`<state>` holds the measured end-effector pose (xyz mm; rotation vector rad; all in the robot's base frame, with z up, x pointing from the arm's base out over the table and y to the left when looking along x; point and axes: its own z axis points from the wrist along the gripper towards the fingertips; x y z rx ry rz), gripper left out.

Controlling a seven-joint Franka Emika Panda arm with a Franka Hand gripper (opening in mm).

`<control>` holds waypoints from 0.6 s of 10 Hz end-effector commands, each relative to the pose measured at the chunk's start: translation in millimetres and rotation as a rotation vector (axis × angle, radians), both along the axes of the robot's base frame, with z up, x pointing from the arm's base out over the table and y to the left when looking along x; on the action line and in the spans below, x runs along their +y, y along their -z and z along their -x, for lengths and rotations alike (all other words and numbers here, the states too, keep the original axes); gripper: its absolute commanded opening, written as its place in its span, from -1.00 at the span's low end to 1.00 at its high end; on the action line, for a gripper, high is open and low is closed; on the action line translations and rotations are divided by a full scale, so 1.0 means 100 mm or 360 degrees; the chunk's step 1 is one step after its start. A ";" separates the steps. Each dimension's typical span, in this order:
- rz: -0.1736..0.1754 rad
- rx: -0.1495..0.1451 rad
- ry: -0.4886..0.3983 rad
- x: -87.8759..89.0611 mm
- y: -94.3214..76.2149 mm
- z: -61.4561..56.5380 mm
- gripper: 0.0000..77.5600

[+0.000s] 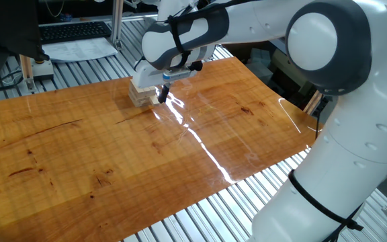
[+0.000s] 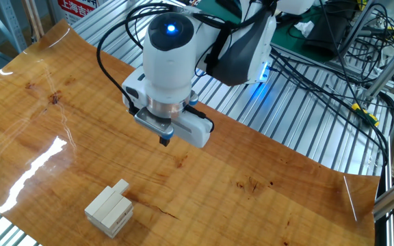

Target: Play Jenga

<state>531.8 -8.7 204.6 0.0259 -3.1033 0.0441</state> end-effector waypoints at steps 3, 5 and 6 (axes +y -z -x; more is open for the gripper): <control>-0.0069 0.0020 -0.0005 -0.02 0.01 -0.03 -1.00; -0.0077 0.0045 -0.0018 -0.02 0.01 -0.03 -1.00; -0.0078 0.0049 -0.0023 -0.02 0.00 -0.04 -1.00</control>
